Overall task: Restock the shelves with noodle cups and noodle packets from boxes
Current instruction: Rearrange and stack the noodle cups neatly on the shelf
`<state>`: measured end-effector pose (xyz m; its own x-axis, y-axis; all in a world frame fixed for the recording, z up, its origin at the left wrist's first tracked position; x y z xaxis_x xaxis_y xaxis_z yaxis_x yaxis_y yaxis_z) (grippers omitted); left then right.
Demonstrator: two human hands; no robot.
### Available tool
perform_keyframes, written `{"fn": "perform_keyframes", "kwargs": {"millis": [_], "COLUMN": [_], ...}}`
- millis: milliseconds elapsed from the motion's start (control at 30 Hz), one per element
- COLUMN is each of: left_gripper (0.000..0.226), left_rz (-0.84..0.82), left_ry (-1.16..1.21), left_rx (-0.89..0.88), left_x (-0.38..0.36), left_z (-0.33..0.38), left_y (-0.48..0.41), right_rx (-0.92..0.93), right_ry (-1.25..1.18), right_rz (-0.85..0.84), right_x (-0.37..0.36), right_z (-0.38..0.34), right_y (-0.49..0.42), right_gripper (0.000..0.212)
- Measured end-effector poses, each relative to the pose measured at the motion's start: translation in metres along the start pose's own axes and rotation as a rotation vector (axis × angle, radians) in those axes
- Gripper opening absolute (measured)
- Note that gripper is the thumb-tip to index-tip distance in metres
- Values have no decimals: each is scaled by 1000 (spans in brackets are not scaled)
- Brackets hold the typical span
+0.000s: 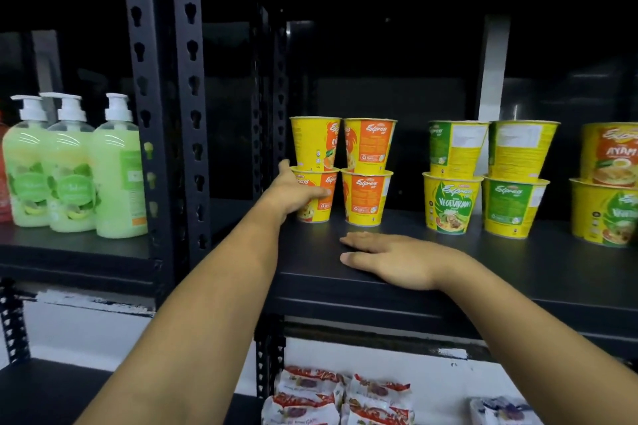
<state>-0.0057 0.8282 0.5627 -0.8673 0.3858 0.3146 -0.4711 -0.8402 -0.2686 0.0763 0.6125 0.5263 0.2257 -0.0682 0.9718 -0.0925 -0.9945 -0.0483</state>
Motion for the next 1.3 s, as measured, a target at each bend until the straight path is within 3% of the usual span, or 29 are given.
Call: {"fn": "perform_keyframes", "kwargs": {"millis": [167,400,867,1033,1200,1300], "left_gripper": [120,99,99,96,98,101], "left_rz": [-6,2,8,45,67,79], "left_ry": [-80,-129,-161,-201,-220,-230], "left_rx": [-53,-70,-95,-147,-230,-280], "left_x": [0,1,6,7,5,2], "left_z": [-3,-5,0,8,14,15], "left_y": [-10,-12,23,51,86,100], "right_rx": [5,1,-1,-57,-148,-140], "right_ry": [-25,-59,-88,-112,-38,-48], "right_rz": [2,14,46,162,233,223], "right_x": [-1,0,1,4,4,3], "right_z": [3,7,4,8,14,16], "right_y": [-2,-4,-2,1,-1,-2], "right_gripper": [60,58,58,59,82,69]}}
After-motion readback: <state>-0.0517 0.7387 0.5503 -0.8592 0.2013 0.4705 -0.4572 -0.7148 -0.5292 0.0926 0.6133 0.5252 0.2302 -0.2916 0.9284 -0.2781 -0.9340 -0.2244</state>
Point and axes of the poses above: each hand's wrist, its own y-axis away from the middle knuckle, its own x-axis out of the back of the hand, z = x × y, the point moved 6 cm from there along -y, towards the middle knuckle, and after that the axes turned 3 degrees about x, right-handed, at the moved point
